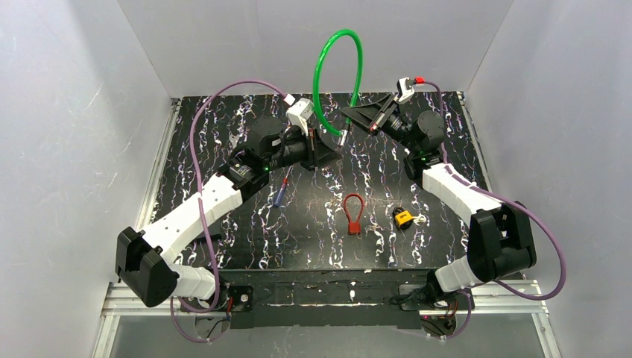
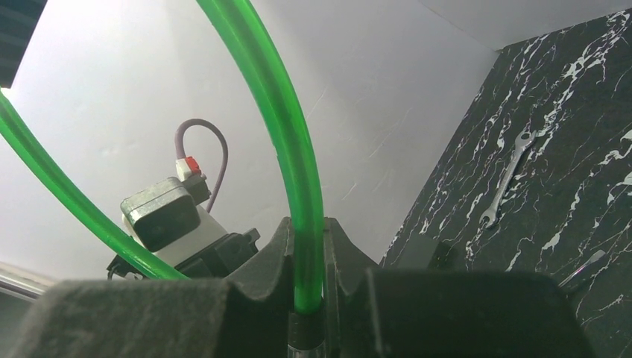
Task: Lock with the key
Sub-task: Remove the key from the lock, then place the lock at the center of the board.
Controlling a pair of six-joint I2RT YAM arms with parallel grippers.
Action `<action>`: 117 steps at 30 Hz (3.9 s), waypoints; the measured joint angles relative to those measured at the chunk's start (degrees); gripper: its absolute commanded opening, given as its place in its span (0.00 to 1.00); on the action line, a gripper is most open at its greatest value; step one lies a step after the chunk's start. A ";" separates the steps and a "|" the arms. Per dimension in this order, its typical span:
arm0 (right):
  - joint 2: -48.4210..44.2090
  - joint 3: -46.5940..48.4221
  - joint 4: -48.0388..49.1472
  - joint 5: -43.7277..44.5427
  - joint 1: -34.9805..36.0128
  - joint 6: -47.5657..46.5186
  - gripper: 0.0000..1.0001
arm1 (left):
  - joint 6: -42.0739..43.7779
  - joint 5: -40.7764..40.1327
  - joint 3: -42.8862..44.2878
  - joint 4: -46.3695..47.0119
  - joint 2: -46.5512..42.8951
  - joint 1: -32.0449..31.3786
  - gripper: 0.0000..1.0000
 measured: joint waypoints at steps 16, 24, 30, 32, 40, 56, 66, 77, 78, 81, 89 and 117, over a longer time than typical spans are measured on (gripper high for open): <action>0.94 0.00 -0.44 -4.55 -0.39 -0.04 0.01 | -2.10 -1.03 -8.37 5.66 -3.89 -1.03 0.00; 1.14 0.13 -1.79 -1.22 -3.41 0.42 0.01 | -1.92 -1.16 -13.86 2.08 -6.16 -6.08 0.00; 1.25 0.13 -2.58 3.04 -6.14 0.39 0.01 | -1.95 -0.07 -15.26 -2.05 -6.12 -7.69 0.00; 1.27 0.13 -2.62 3.10 -6.05 0.20 0.01 | -1.92 -0.15 -15.34 -2.12 -6.19 -7.61 0.00; 1.27 1.27 -8.96 1.57 -5.86 -6.45 0.01 | -2.14 0.00 -16.57 -4.00 -9.84 -3.85 0.00; 1.22 8.79 -51.95 -3.74 7.26 -54.42 0.01 | -8.52 3.72 -23.63 -8.09 -27.32 33.42 0.00; 10.88 20.85 -76.11 3.39 23.37 -83.89 0.01 | -9.38 8.81 -23.50 -11.04 -27.43 45.27 0.00; 29.27 30.95 -97.11 12.59 30.29 -92.98 0.01 | -9.14 11.34 -22.86 -11.41 -29.46 48.70 0.00; 31.34 32.94 -99.12 13.53 30.23 -92.96 0.01 | -9.18 11.45 -22.64 -11.37 -29.57 49.11 0.00; 36.09 38.01 -102.49 14.10 30.21 -92.56 0.01 | -9.44 11.89 -22.43 -10.86 -29.57 49.90 0.00; 48.06 51.69 -109.00 11.93 27.12 -87.60 0.01 | -11.47 14.58 -22.43 -9.64 -29.57 52.30 0.00; 44.87 44.74 -87.23 12.07 19.28 -57.70 0.36 | -14.08 15.85 -22.67 -6.69 -26.34 54.23 0.00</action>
